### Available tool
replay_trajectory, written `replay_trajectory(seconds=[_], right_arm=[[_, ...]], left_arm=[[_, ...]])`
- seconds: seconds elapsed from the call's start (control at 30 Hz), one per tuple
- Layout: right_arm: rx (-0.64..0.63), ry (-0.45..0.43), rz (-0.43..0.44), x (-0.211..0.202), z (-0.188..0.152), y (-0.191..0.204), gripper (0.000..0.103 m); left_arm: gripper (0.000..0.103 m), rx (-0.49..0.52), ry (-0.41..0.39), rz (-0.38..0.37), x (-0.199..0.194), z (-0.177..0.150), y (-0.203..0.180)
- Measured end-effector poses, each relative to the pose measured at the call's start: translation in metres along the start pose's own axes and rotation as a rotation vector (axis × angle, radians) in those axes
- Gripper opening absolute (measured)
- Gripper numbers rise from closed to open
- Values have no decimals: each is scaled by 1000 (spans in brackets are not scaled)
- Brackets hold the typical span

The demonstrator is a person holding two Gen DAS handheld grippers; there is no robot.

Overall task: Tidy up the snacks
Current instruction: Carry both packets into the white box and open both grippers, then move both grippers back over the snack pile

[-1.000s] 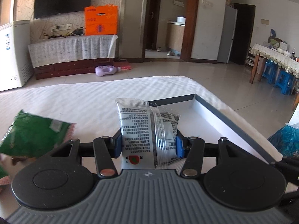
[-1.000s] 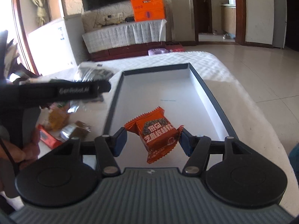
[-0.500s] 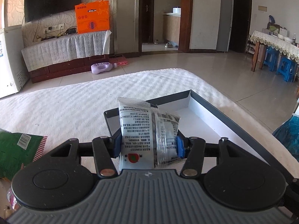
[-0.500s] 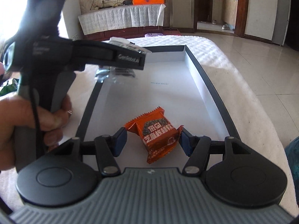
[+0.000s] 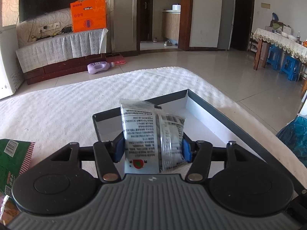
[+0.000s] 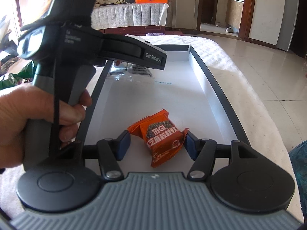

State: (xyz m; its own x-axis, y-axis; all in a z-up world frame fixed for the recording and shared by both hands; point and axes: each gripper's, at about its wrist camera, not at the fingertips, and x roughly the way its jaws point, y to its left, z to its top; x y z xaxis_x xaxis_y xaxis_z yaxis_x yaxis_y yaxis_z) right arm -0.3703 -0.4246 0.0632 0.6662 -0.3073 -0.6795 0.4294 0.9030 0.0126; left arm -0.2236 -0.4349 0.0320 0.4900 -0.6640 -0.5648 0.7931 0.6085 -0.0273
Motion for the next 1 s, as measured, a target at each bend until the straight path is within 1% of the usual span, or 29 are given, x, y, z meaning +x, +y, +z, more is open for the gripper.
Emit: replay_trajectory(seconds=[0.03, 0.1, 0.17, 0.4, 0.57, 0.7, 1.0], right_arm=[[-3, 0, -3, 0, 0, 1, 63], [-1, -1, -6, -1, 0, 3, 63], [-2, -3, -8, 0, 0, 2, 63], [-15, -10, -35, -1, -1, 6, 65], [-26, -27, -56, -5, -1, 7, 68], [-22, -63, -60, -10, 0, 7, 82], [-64, -97, -81, -14, -2, 16, 82]], left_arm=[[68, -2, 0, 0, 0, 0, 0], [77, -3, -6, 2, -3, -1, 0], [81, 5, -16, 8, -6, -1, -2], [83, 4, -11, 11, -12, -4, 0], [85, 4, -22, 15, -20, -5, 2], [87, 7, -33, 20, -30, -7, 6], [88, -32, -45, 44, -56, -14, 28]])
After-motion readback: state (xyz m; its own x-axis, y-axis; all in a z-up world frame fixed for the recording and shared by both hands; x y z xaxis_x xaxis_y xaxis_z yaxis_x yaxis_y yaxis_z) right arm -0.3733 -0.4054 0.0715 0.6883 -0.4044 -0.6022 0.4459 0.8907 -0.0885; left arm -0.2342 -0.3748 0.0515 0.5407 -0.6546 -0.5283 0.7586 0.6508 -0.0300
